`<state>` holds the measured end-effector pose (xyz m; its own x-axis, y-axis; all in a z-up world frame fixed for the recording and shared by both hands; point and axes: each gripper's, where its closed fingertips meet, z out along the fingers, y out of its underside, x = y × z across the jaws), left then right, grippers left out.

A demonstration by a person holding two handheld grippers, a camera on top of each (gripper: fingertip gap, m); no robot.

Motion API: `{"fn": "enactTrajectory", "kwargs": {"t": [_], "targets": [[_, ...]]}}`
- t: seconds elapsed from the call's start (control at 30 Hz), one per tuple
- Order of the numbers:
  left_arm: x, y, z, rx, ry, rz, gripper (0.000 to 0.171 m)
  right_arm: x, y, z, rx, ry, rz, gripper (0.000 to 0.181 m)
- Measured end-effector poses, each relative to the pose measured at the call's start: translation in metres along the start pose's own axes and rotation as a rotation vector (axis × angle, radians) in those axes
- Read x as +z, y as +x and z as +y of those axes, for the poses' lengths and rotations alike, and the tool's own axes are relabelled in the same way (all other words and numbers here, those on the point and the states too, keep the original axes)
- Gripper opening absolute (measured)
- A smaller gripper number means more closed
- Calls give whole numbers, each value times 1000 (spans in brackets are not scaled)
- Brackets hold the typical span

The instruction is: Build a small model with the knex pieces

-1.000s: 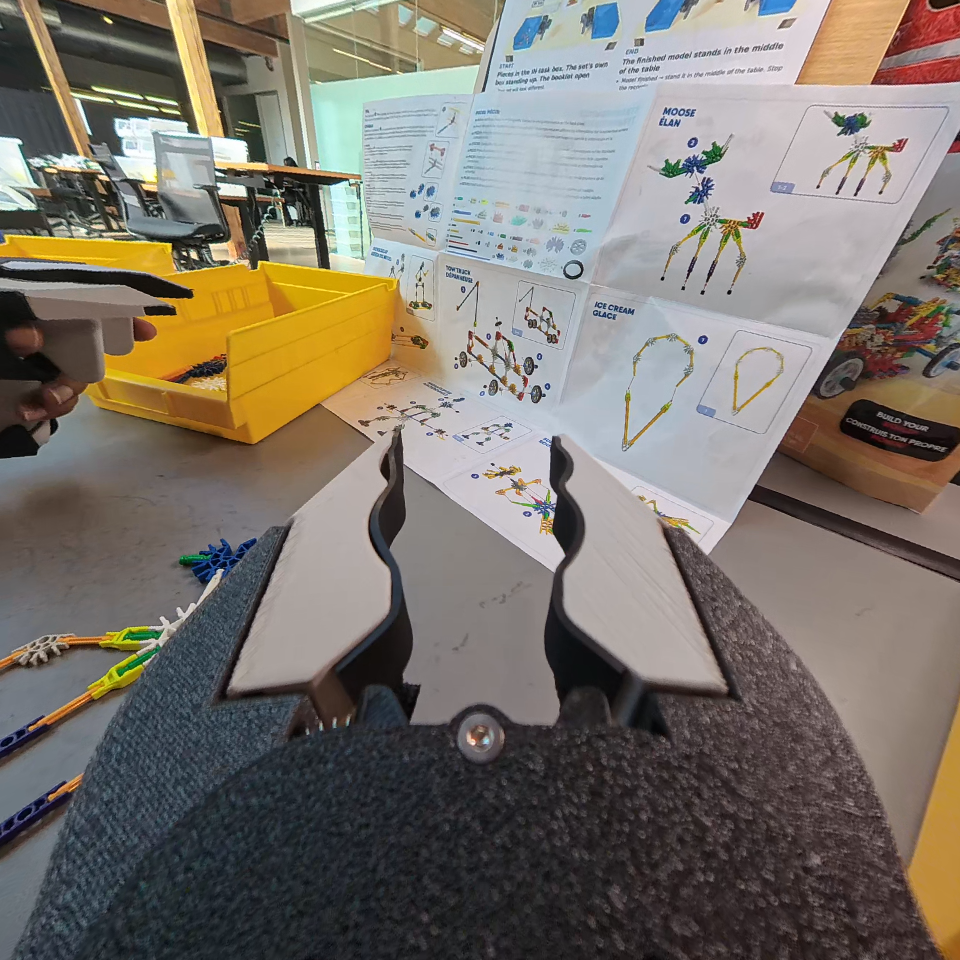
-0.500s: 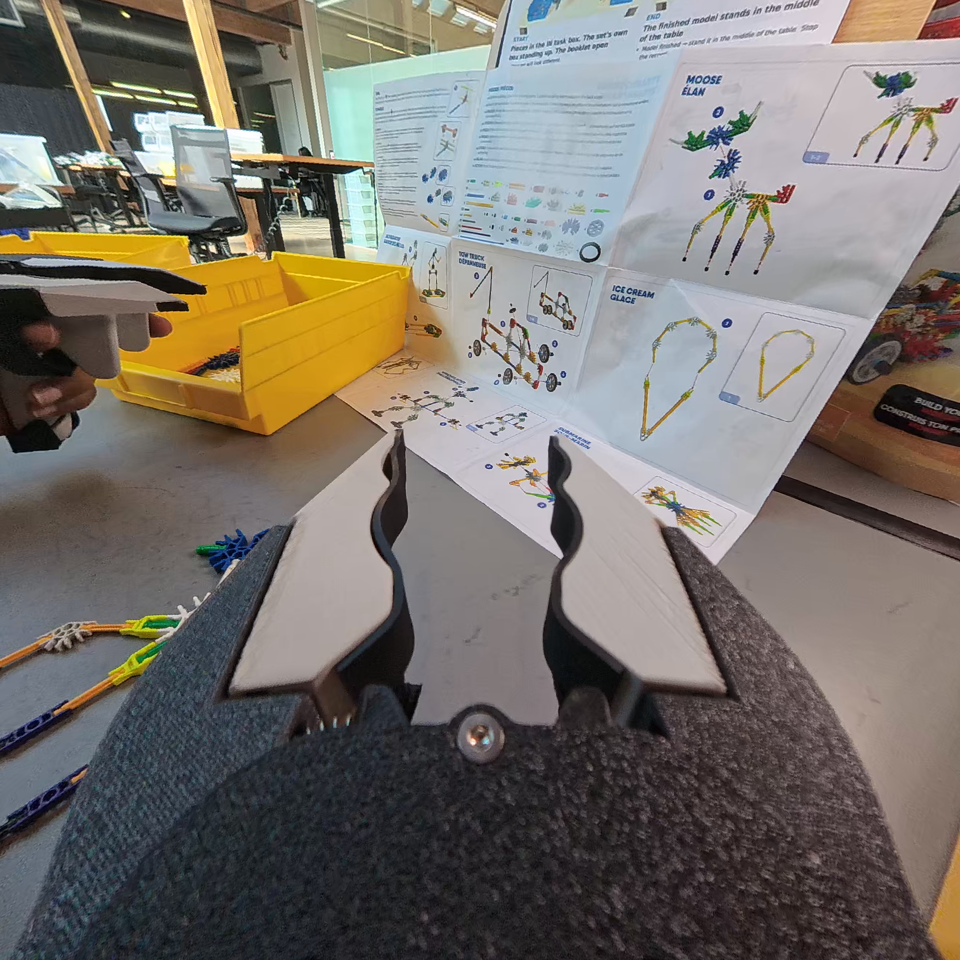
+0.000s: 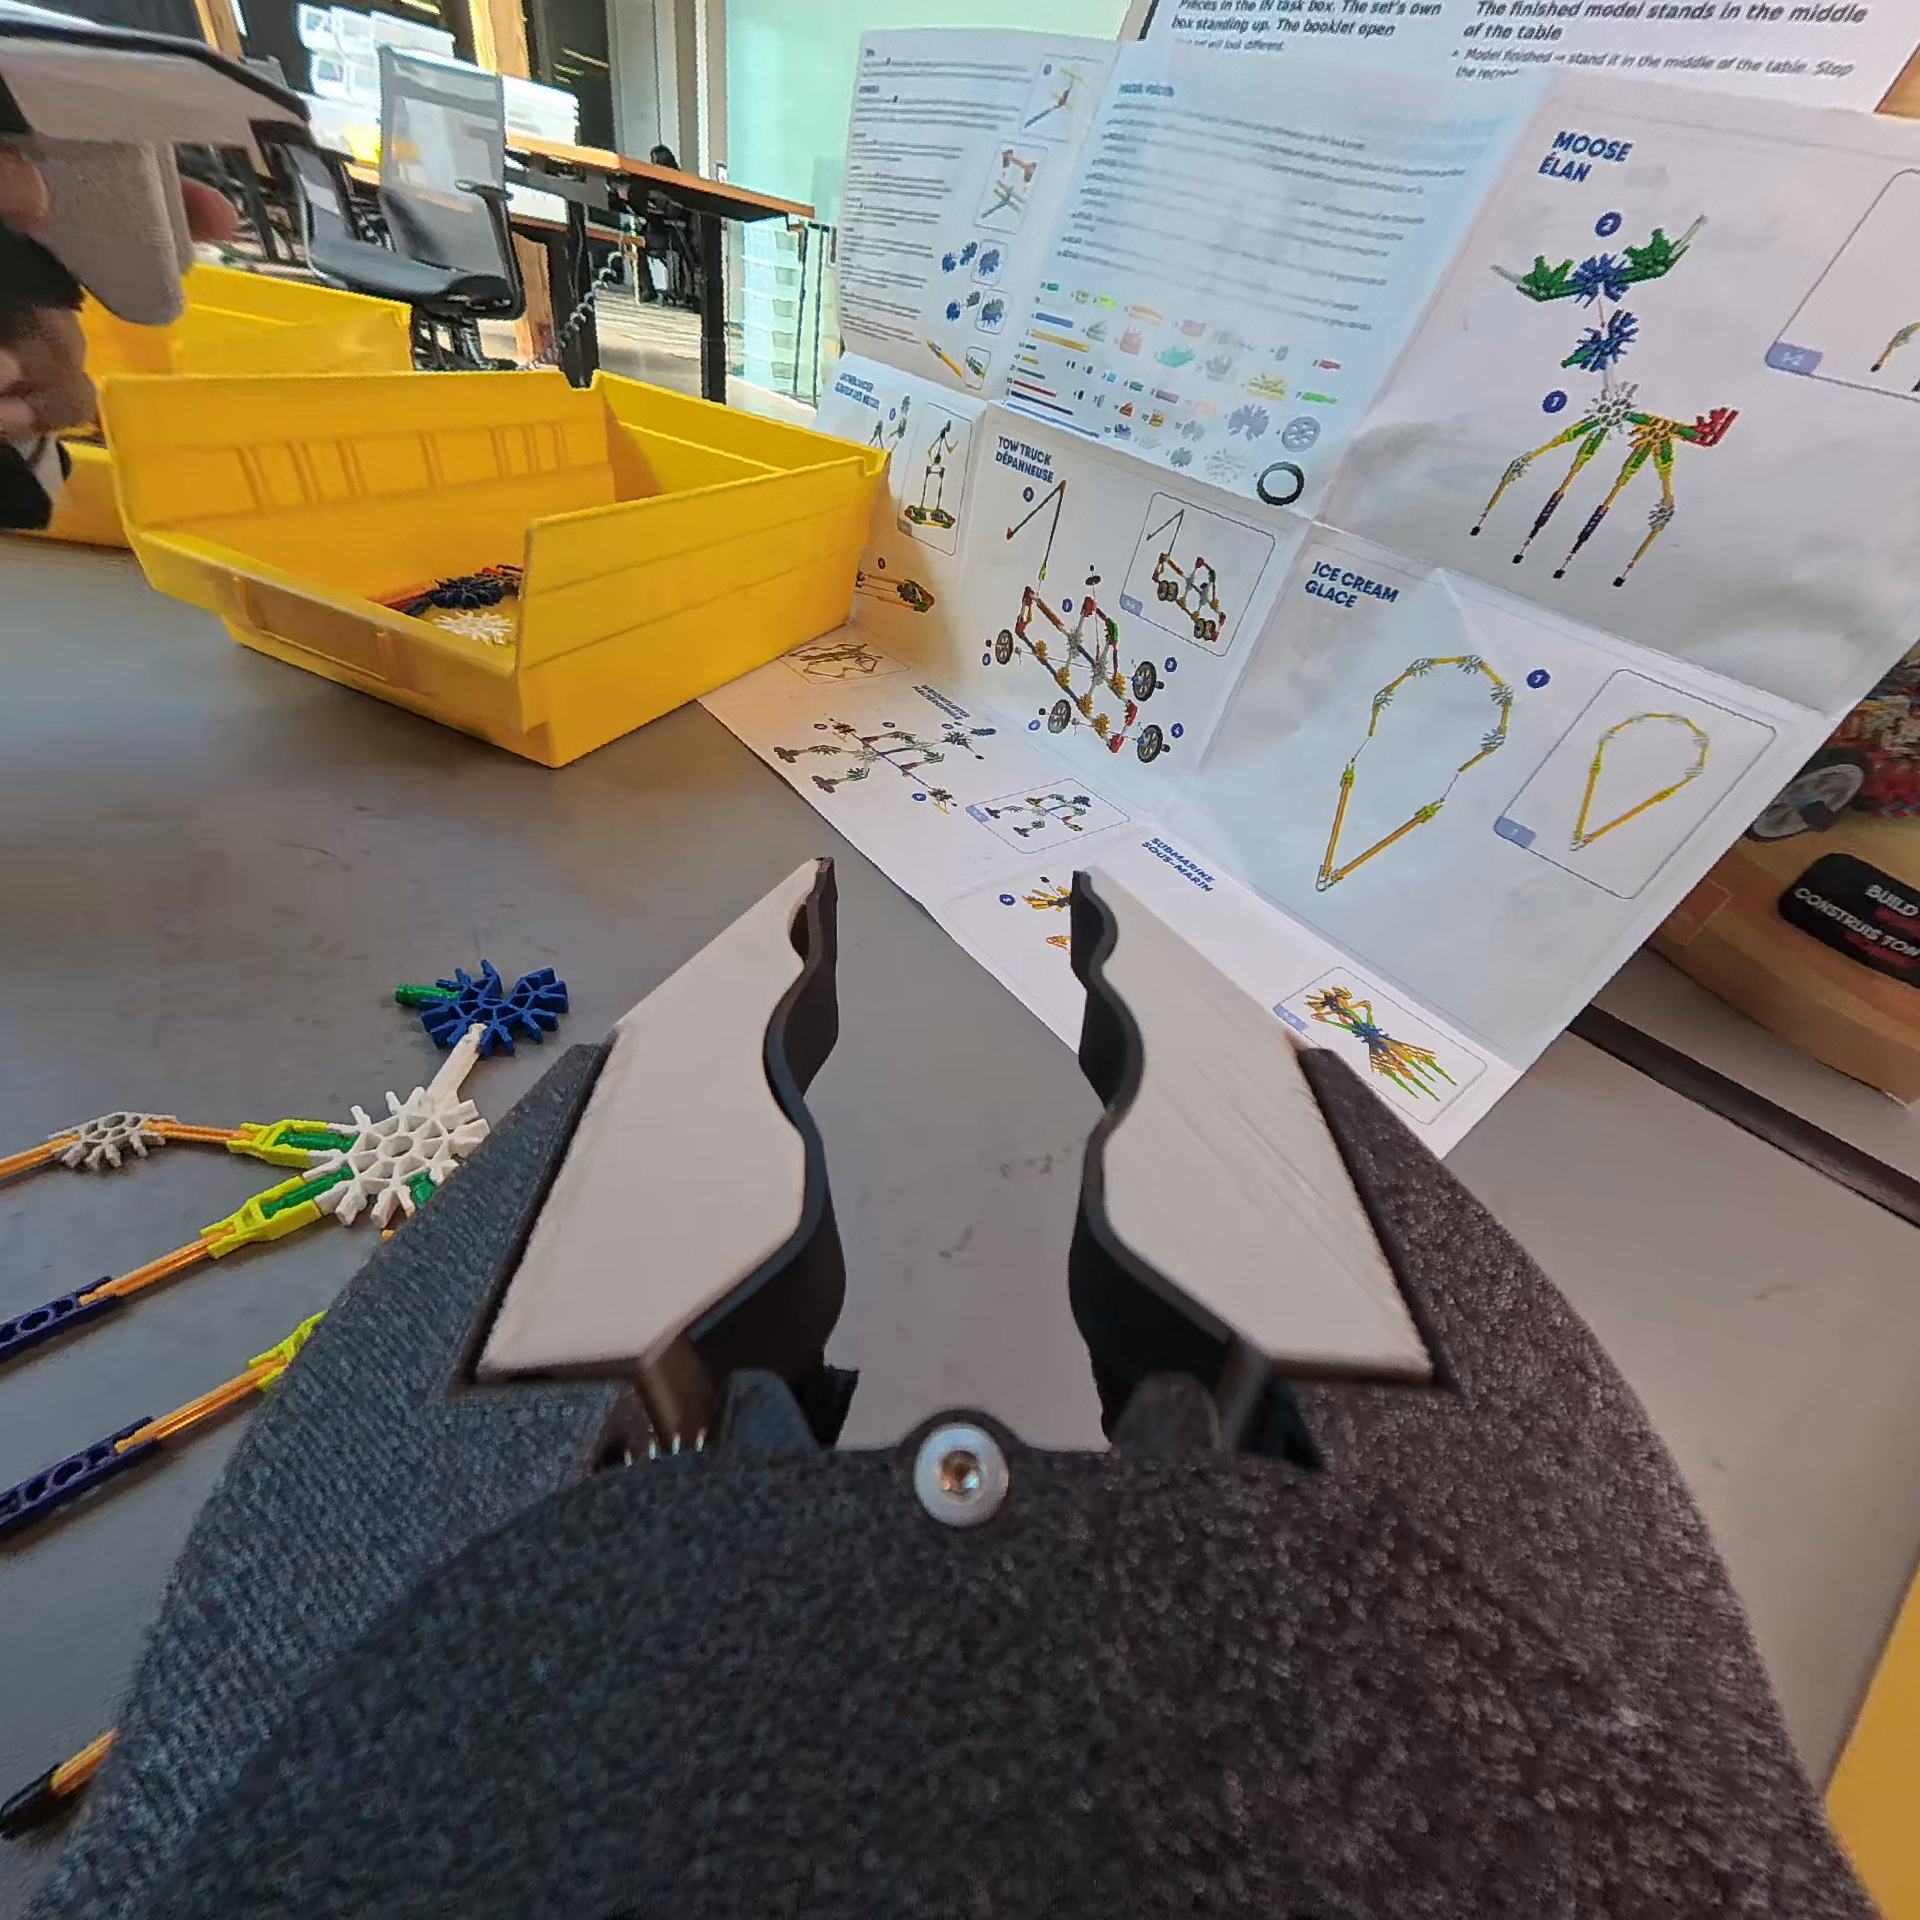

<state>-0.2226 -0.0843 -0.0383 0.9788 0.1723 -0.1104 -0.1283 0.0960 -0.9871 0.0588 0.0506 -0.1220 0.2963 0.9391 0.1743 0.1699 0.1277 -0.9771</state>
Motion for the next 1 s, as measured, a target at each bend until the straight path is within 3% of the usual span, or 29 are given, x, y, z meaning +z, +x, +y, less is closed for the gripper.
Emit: {"fn": "enactTrajectory", "kwargs": {"t": [0.13, 0.23, 0.63, 0.77, 0.9, 1.0], "targets": [[-14, -50, -13, -135, 33, -93, 32, -1, -2, 0, -10, -2, 0, 43], [-19, -65, -2, -111, 8, -142, 32, -1, -5, 0, -34, -5, 0, 42], [-4, -37, 41, 52, -147, -90, 32, -5, -8, -11, -88, 22, 15, 41], [-4, -41, 40, 107, -189, -104, 32, -6, -4, -11, -87, 27, 32, 41], [-2, -56, 36, 182, -337, -69, 31, -5, 1, -4, -76, 6, 37, 41], [2, -63, 31, 178, -408, -26, 32, -4, -22, 6, -67, -77, -137, 44]]}}
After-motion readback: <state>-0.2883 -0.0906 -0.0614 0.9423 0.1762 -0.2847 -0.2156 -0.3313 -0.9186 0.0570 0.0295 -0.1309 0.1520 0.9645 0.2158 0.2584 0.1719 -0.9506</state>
